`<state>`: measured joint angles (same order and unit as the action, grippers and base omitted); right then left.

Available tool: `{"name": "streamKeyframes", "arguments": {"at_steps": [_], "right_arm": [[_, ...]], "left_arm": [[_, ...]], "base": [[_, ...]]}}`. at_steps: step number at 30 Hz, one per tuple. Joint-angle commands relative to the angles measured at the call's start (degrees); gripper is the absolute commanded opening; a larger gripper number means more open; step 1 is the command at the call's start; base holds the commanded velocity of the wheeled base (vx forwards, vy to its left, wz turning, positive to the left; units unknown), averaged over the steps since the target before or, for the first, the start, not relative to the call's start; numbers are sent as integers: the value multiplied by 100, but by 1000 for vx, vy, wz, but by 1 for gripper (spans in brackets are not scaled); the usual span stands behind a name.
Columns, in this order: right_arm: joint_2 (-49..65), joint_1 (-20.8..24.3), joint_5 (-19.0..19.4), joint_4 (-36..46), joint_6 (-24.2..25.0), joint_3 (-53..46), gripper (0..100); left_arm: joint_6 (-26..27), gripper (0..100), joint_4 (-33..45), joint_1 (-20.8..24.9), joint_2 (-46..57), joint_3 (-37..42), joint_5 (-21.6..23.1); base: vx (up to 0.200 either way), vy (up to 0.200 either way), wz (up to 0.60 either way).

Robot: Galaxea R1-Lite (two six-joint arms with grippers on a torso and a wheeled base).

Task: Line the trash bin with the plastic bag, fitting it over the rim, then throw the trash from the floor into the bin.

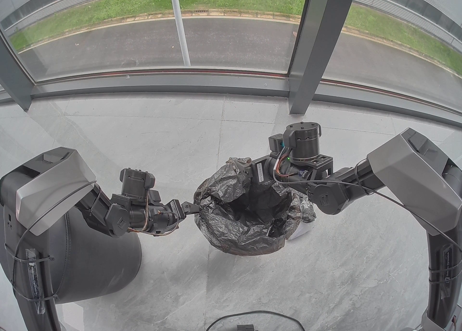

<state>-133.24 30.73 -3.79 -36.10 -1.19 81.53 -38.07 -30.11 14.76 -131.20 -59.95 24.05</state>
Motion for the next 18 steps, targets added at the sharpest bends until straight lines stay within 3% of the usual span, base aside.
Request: {"name": "streamKeyframes", "arguments": {"at_steps": [1, 8, 11, 16, 18], "right_arm": [[79, -6, -8, 6, 32, -23, 100], [545, -155, -87, 94, 427, -410, 100], [721, -366, -342, 76, 673, -805, 100], [1310, -823, -350, 41, 1420, -1957, 100], [1380, -973, -324, 32, 1482, -2141, 100]], "left_arm": [[-34, 100, -12, -35, 94, 28, -32], [-157, 100, -12, -219, 991, 441, -15], [-139, 100, -56, -211, 1676, 889, 38], [-306, 100, -56, 150, 2915, 1759, 486], [-368, 100, -56, 255, 3109, 1864, 504]], "base": [[0, 0, 0], [0, 0, 0], [0, 0, 0], [0, 0, 0], [0, 0, 0]]}}
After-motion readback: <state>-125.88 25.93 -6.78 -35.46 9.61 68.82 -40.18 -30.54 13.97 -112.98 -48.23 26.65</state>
